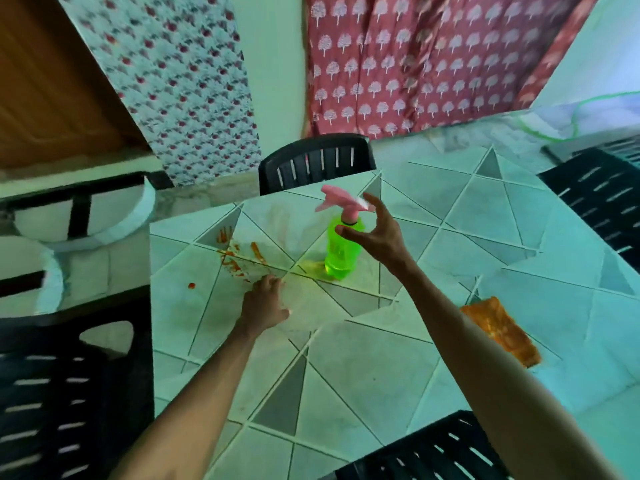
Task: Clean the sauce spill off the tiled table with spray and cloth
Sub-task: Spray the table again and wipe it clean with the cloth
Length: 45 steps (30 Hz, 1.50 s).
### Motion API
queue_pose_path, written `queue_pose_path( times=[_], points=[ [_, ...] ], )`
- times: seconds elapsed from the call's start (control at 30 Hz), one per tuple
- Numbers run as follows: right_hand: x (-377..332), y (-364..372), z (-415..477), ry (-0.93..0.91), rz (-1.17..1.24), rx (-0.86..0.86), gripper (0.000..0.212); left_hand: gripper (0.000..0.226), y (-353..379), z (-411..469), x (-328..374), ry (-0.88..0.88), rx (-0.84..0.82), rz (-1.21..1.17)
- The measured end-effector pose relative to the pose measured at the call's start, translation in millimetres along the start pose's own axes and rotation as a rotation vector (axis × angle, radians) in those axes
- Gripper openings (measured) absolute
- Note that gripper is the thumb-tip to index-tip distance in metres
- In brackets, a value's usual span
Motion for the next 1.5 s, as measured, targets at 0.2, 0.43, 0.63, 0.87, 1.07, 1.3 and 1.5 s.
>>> queue_pose_path(
  times=[0.2, 0.43, 0.63, 0.87, 1.07, 1.3, 1.5],
  points=[
    [-33, 25, 21, -0.115, 0.150, -0.081, 0.059, 0.079, 7, -2, -11, 0.047, 0.043, -0.057],
    [-51, 52, 18, -0.191, 0.072, 0.111, 0.034, 0.078, 6, -1, -19, 0.092, 0.059, -0.045],
    [-50, 52, 27, -0.254, 0.083, 0.120, 0.031, 0.072, -8, 11, -12, 0.045, -0.033, -0.023],
    [-49, 27, 17, -0.117, 0.124, 0.073, 0.035, 0.092, -22, 54, -2, 0.165, -0.039, -0.058],
    [-14, 24, 25, 0.460, 0.454, 0.117, 0.008, 0.104, -21, 79, 14, 0.157, -0.048, -0.113],
    [21, 36, 30, 0.692, 0.439, 0.175, 0.026, 0.088, -14, 84, 15, 0.148, -0.022, -0.057],
    [23, 42, 40, 0.694, 0.506, 0.237, 0.019, 0.083, -17, 94, 5, 0.154, -0.074, -0.124]
  ],
)
Point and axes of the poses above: each hand's wrist, its own z-axis towards the middle knuckle, its own y-axis out of the palm, x = y × z, the point moved 3 cm from there along z, towards the middle knuckle
